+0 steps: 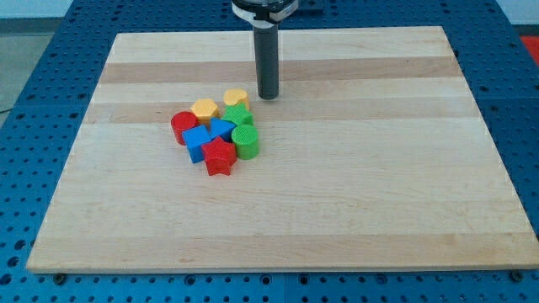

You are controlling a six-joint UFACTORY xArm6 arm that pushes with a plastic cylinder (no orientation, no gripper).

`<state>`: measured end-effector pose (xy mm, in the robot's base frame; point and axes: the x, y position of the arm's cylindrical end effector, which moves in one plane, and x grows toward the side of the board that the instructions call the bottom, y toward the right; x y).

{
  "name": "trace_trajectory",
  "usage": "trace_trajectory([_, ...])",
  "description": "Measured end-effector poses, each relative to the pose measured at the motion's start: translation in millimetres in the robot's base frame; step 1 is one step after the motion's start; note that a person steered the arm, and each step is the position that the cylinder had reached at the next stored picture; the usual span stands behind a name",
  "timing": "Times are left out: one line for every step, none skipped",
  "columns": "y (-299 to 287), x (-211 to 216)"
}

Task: Separate group of blocks

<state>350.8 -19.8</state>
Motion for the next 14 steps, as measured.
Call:
trace_trajectory([0.0, 0.0])
trace_trajectory([0.0, -17.0])
trace_trajectory([-20.7, -81.7])
trace_trajectory([-92.8, -107.3])
trace_trajectory([-188.7, -84.1])
trace_trajectory([-247.1, -29.9])
trace_trajectory([-235.2, 0.9])
trace_trajectory([-172.5, 15.4])
trace_trajectory([-124.0, 19.1])
trace_trajectory([-108.9, 67.3])
trace_trajectory([-97.1, 115.3])
trace_trajectory([-98.7, 113.1])
trace_trajectory([-98.9, 103.5])
trace_trajectory([-72.6, 115.7])
